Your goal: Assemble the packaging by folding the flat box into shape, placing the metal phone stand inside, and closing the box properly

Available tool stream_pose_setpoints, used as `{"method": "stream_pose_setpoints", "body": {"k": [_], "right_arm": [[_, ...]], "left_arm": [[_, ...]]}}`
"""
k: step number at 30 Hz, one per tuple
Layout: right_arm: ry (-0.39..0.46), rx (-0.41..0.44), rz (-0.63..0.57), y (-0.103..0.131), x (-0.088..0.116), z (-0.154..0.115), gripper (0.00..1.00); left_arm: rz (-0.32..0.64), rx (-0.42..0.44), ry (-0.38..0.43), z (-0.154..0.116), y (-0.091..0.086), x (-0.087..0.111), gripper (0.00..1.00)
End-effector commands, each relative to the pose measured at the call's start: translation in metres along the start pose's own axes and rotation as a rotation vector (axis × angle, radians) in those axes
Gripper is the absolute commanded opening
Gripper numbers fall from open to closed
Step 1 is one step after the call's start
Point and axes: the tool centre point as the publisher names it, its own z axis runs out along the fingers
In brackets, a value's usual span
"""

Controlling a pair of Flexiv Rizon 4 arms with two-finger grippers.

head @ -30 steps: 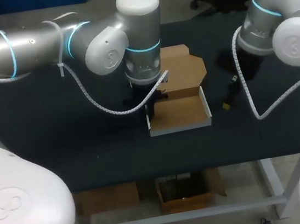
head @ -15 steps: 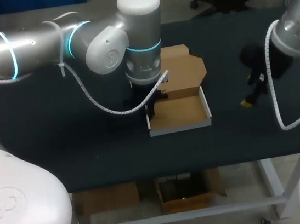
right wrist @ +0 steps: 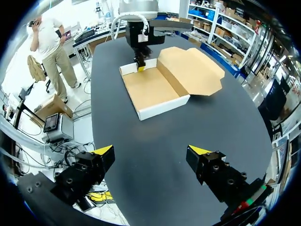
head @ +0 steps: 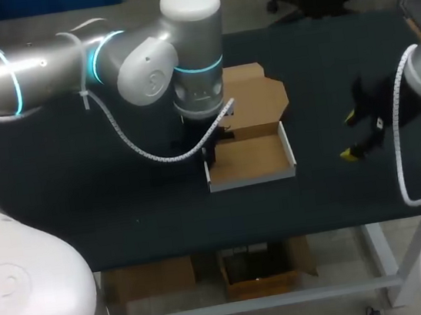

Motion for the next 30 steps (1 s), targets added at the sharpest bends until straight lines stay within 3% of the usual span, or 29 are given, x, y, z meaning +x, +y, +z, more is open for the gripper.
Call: {"method": "stream_pose_setpoints", "body": {"k": [1,9,22,30], "right_arm": [[0.108,-0.038,-0.044,-0.007,0.0,-0.016,1.0],[0.113,-0.057,-0.06,-0.019,0.006,-0.028,1.0],[0.097,-0.049,-0.064,-0.022,0.005,-0.031,1.0],[0.097,-0.039,-0.054,-0.022,0.006,-0.03,1.0]], "left_arm": [[-0.001,0.002,-0.003,0.0,-0.001,-0.002,0.0],[0.003,0.004,-0.023,0.0,-0.002,-0.002,0.0],[-0.009,0.049,-0.195,-0.001,-0.004,-0.007,0.0],[0.007,0.04,-0.241,0.001,-0.011,-0.016,0.0]]}}
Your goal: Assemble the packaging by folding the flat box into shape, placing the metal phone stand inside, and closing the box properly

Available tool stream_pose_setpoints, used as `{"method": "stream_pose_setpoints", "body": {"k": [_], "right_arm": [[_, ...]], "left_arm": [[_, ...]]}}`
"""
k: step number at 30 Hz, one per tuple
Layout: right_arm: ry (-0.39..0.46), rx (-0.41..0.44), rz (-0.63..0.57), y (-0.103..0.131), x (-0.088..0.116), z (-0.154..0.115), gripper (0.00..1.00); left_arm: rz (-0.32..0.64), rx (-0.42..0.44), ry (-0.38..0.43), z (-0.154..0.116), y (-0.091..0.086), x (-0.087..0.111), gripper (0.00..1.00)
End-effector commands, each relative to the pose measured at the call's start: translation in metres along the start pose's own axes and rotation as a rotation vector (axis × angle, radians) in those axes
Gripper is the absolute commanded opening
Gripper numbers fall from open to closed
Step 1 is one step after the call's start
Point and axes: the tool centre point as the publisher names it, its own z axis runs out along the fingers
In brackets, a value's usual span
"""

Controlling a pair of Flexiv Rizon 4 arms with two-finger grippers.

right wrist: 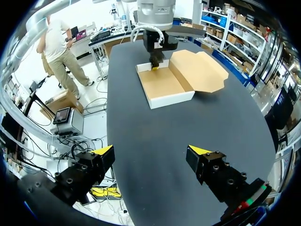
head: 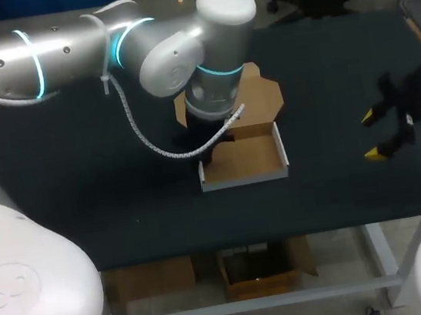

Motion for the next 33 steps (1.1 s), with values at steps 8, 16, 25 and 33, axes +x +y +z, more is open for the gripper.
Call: {"method": "stream_pose_setpoints", "body": {"k": [8,16,25,33], "right_arm": [[0.007,0.004,0.007,0.002,-0.002,0.004,1.0],[0.015,0.014,0.019,0.003,-0.004,0.007,1.0],[0.018,0.021,0.028,0.003,-0.006,0.008,1.0],[0.018,0.022,0.033,0.004,-0.007,0.008,1.0]], "left_arm": [[0.007,-0.026,0.084,0.0,-0.002,-0.007,0.0],[0.015,-0.032,0.198,0.002,0.003,-0.008,0.12],[0.029,0.007,0.264,0.001,0.009,-0.008,0.48],[0.096,0.106,0.424,-0.021,0.022,-0.014,1.0]]}}
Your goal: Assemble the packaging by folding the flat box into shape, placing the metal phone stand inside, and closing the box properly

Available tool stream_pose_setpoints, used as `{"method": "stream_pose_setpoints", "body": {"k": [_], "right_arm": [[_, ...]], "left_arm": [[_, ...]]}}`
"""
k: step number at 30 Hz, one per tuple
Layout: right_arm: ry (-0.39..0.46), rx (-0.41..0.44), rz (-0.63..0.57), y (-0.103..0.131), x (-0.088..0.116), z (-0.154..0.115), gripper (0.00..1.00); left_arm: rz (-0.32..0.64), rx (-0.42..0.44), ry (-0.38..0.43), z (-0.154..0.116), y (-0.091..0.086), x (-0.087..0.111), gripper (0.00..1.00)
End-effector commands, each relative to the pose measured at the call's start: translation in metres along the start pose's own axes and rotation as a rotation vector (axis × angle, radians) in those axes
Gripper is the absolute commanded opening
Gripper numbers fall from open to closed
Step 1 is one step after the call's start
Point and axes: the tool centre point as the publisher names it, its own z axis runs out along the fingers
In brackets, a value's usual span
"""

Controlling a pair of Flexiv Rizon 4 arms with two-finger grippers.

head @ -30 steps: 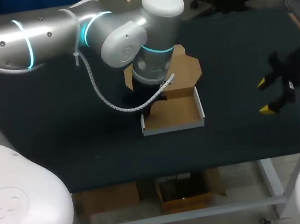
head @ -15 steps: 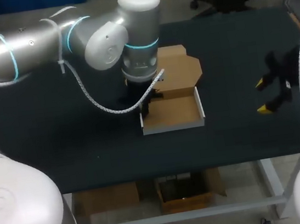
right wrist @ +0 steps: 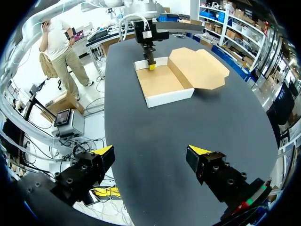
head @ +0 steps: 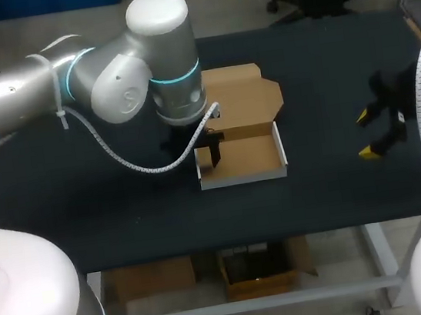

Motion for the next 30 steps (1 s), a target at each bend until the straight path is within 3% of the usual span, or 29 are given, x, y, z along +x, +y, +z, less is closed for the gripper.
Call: {"method": "stream_pose_setpoints", "body": {"k": [1,10,12,18,30], "right_arm": [[0.002,-0.003,0.0,0.0,-0.001,-0.001,1.0],[-0.006,-0.013,0.018,-0.003,0.0,-0.004,1.0],[-0.01,-0.015,0.023,-0.003,0.0,-0.005,1.0],[-0.02,-0.025,0.04,-0.004,0.001,-0.009,1.0],[-0.016,-0.031,0.141,-0.008,0.003,-0.017,1.0]], "left_arm": [[0.035,0.072,0.151,-0.022,0.016,-0.012,1.0],[0.239,0.138,0.477,-0.079,0.044,-0.032,1.0],[0.279,0.161,0.518,-0.091,0.053,-0.038,1.0],[0.342,0.195,0.584,-0.117,0.071,-0.052,1.0],[0.411,0.211,0.651,-0.144,0.089,-0.073,1.0]]}}
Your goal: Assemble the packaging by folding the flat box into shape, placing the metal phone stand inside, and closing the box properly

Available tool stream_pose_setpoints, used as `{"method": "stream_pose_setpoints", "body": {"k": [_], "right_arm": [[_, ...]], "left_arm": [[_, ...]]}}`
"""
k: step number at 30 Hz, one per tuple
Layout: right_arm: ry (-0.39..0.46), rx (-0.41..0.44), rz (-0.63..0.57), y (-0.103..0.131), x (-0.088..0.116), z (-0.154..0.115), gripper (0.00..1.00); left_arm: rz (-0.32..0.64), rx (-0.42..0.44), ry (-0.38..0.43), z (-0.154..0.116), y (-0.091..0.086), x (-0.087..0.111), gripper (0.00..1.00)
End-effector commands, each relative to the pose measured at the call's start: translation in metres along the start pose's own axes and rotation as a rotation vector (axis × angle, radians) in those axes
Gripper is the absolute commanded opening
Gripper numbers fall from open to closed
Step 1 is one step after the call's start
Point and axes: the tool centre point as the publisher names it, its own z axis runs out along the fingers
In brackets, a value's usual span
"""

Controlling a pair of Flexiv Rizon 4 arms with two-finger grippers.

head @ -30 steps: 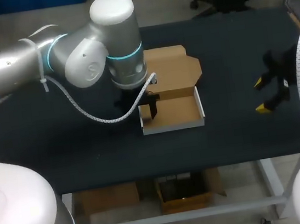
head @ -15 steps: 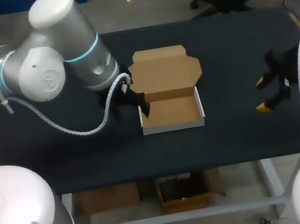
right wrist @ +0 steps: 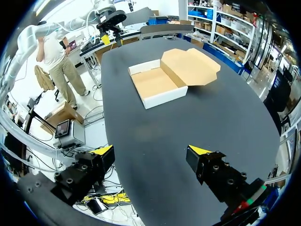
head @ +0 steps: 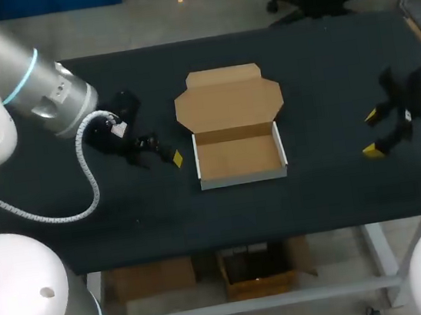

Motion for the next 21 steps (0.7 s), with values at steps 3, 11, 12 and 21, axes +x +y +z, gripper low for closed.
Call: {"method": "stream_pose_setpoints", "body": {"k": [3,11,12,21], "right_arm": [[-0.003,0.028,0.076,-0.004,-0.002,-0.009,1.0],[-0.051,0.099,0.225,-0.01,-0.006,-0.023,1.0],[-0.052,0.098,0.228,-0.01,-0.006,-0.026,1.0],[-0.112,0.136,0.346,-0.017,-0.014,-0.047,1.0]], "left_arm": [[-0.01,0.134,0.039,-0.025,0.017,-0.002,1.0],[-0.047,0.139,-0.017,-0.053,0.023,0.004,1.0],[-0.05,0.141,-0.026,-0.056,0.023,0.004,1.0],[-0.118,0.111,-0.134,-0.075,0.021,0.009,1.0]]}}
